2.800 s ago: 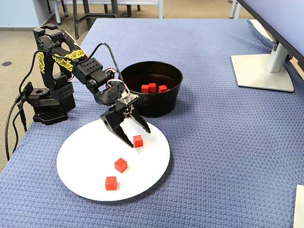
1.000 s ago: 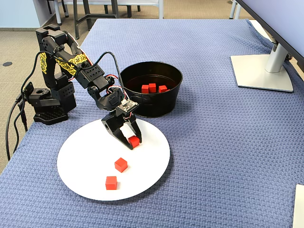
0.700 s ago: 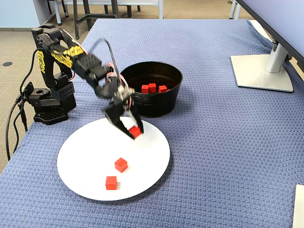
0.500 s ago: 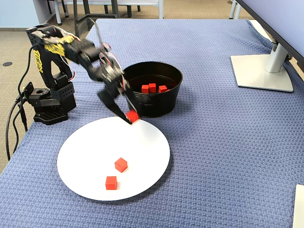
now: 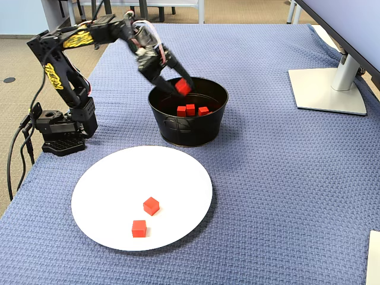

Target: Pick up the red cubes from the white plate and place them in the black recipient

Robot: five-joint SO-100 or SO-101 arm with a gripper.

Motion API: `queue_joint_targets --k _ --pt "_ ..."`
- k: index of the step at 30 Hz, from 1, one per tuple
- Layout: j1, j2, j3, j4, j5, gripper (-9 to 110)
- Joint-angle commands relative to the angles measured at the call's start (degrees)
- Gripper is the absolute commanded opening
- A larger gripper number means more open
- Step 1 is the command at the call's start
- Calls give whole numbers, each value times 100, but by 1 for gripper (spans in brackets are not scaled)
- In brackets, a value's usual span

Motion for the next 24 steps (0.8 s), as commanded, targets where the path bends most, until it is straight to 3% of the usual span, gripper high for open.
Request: queue_joint_targets --k 1,2,4,7,12,19,24 --pt "-1239 -158 -404 229 633 10" --pt "-1468 -202 -360 308 483 26" --pt "-1538 -185 -325 396 237 37" --pt "-861 -44 -378 404 -536 37" --pt "993 18 -176 176 -2856 37" --pt "3182 -501 1354 -2522 -5801 34" --pt "3797 -1222 1784 -3929 -6935 34"
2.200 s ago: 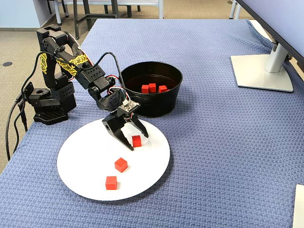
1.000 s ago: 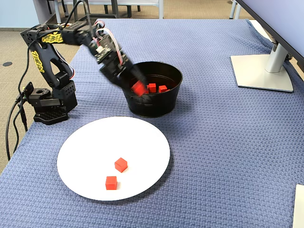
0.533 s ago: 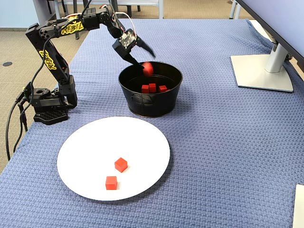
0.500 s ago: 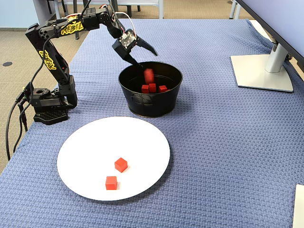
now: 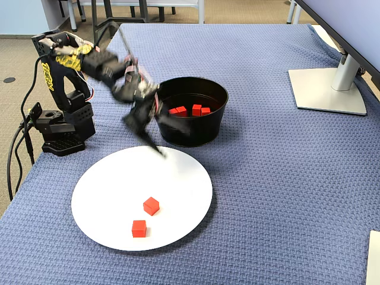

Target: Pick up the red cubes from the white plate and place them in the black recipient

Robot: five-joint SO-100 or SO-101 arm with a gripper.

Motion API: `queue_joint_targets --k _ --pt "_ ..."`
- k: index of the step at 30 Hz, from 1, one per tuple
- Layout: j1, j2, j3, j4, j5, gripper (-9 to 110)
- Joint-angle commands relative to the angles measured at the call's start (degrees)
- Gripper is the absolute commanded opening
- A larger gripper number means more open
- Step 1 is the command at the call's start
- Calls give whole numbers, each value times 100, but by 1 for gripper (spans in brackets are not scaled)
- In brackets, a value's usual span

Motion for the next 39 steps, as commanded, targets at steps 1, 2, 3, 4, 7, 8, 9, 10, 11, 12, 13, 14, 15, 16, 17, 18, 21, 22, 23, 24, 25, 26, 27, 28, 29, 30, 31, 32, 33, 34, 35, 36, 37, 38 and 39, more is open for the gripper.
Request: queue_joint_targets --k 1,2,3,4,7,8,9,10,11,12,13,14,15,16,17,18,21,22,23,24,25,26,27,28,29,30,31,32,33,34,35,36,37,38,39 --pt "466 -369 158 -1204 -976 34" --pt "510 -457 185 -1327 -1090 33" --pt "545 -545 185 -1397 -1195 33" --pt "580 -659 141 -1468 -1274 33" --pt "659 -1037 -9 -1670 -1450 32" --pt "686 -1143 -35 -1731 -1477 32" --pt "703 -1222 -44 -1802 -1512 32" --pt "721 -1292 -44 -1854 -1564 31" --pt "729 -1345 -26 -1898 -1600 31" --pt "738 -1389 -18 -1916 -1644 31" --pt "765 -1424 -9 -1942 -1714 31" --pt "782 -1459 9 -2004 -1749 31" --pt "800 -1494 0 -2021 -1793 31" --pt "835 -1529 -26 -2021 -1828 31" --pt "870 -1564 -70 -2013 -1872 31" --pt "905 -1608 -114 -2013 -1907 31" --pt "1046 -1714 -255 -2013 -1995 31" --pt "1099 -1749 -325 -1978 -2013 31" --pt "1151 -1793 -413 -1925 -2039 31" --pt "1204 -1846 -492 -1872 -2074 31" --pt "1248 -1916 -545 -1863 -2092 31" --pt "1283 -1969 -571 -1863 -2118 31" --pt "1318 -2004 -589 -1872 -2136 31" --pt "1336 -2030 -598 -1890 -2145 31" --pt "1345 -2048 -589 -1907 -2153 31" --pt "1354 -2065 -589 -1925 -2162 31" --pt "1354 -2074 -580 -1942 -2171 31" --pt "1354 -2092 -580 -1969 -2180 31" --pt "1354 -2109 -580 -2004 -2180 31" --pt "1354 -2118 -571 -2021 -2171 31" --pt "1354 -2145 -571 -2021 -2162 31" --pt "1354 -2162 -563 -2039 -2162 31" --pt "1354 -2197 -554 -2074 -2162 31" --pt "1354 -2215 -536 -2092 -2162 31" --pt "1354 -2241 -519 -2109 -2162 30"
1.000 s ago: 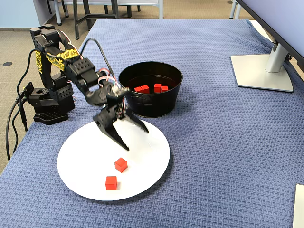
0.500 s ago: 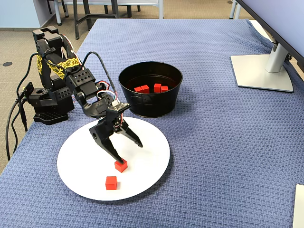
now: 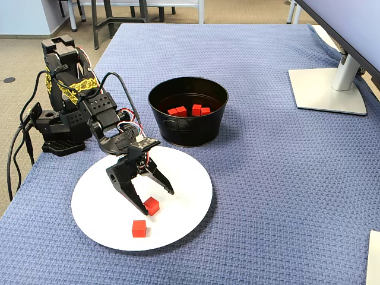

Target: Pick up the red cubes from the white plate and place them in the black recipient

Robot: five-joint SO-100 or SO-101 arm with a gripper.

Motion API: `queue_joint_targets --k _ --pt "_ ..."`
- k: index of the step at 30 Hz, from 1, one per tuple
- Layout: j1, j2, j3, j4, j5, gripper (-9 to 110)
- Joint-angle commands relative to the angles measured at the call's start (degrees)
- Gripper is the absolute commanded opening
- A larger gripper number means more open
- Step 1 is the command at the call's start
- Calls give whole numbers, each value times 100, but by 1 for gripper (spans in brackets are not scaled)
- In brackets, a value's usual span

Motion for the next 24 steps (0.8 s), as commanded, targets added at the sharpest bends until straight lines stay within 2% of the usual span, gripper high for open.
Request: queue_joint_targets --k 1,18,20,23,24 --pt "70 18 -264 -229 -53 30" --pt "-88 -202 554 -896 -44 21" --pt "-97 -158 606 -888 -26 16" --pt "-114 -88 659 -888 35 0" --pt "-123 -70 668 -905 70 0"
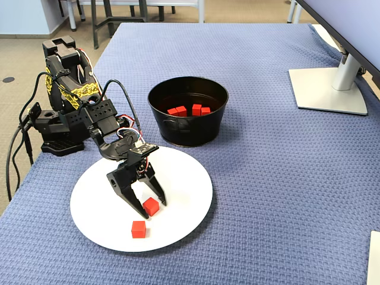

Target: Pick up the red cubes from the white plate and place them in the black recipient

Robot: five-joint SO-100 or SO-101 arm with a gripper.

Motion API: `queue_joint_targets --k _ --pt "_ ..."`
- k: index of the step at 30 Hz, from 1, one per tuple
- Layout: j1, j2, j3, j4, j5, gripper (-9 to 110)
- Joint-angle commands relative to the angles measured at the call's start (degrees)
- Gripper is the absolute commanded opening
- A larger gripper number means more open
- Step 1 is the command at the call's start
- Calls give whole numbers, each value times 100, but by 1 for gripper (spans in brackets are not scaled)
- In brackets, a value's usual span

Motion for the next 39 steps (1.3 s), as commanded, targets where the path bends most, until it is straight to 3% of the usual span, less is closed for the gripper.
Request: queue_joint_targets --k 1,6,10,13,18,26,30,35,37,38,39 --pt "-97 237 70 -44 70 0" --pt "-149 562 -79 211 360 0" --pt "-202 1125 -1257 2268 870 0" --pt "-334 1521 -1758 2813 1371 0" --pt "-896 2549 -1846 3050 3234 0" --pt "-2760 3806 -2610 5625 7066 0" --pt "-4113 3955 -2338 5827 7998 0" --pt "-5643 4043 -1503 5432 8350 0" --pt "-6047 4034 -1248 5344 8086 29" --pt "-6100 4052 -1195 5344 7954 38" --pt "-6064 4087 -1204 5370 7770 40"
